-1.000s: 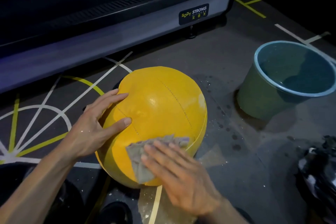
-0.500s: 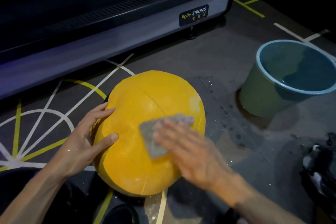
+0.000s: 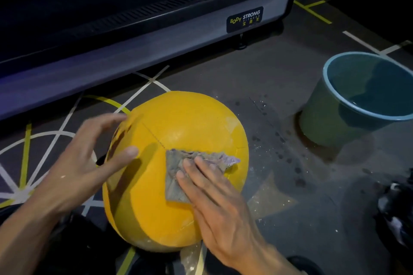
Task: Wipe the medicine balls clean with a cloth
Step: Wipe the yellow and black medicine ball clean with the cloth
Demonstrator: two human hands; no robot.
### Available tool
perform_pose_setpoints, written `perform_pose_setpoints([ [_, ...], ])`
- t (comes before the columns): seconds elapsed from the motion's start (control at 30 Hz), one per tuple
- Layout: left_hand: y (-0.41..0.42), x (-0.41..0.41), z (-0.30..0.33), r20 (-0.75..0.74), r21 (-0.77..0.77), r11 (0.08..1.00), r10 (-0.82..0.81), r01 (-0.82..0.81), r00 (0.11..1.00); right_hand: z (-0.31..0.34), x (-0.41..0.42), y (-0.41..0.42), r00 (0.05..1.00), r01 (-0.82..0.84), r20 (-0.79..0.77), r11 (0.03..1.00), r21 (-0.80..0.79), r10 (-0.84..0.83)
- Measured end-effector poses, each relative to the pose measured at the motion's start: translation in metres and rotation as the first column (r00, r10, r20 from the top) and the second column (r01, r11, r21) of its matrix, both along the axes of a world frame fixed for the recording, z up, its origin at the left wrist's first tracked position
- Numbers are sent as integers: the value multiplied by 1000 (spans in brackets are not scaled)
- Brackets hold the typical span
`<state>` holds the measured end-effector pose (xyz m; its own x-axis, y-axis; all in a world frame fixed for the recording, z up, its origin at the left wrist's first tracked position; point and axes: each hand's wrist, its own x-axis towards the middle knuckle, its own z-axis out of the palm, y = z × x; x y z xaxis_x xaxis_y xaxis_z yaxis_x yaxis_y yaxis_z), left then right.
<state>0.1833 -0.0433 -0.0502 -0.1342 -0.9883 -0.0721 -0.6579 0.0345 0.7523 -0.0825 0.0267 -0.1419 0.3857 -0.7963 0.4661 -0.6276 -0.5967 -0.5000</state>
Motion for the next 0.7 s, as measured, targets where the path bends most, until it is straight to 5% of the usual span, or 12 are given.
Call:
perform_pose_setpoints([
  [0.13,-18,-36,4,249,-64,987,-128,148,960,-5,6,18,983,-128,-146,988,-90,114],
  [0.3,-18,-31,2,229,1,985,-168,172,959,-11,-14,13,973,-169,-183,976,-135,143],
  [0.4,-21,-34,4,228,32,985,-174,171,958,-12,-34,-12,995,-80,-65,995,-59,76],
  [0.47,-22,-35,4,225,53,984,-180,172,958,-11,-46,-35,988,48,145,995,93,-61],
  [0.6,-18,-38,4,211,77,976,-218,206,953,6,-49,-64,819,219,395,863,456,-417],
  [0.7,-18,-42,5,191,89,968,-247,234,950,18,-17,-37,884,139,392,944,300,-255],
])
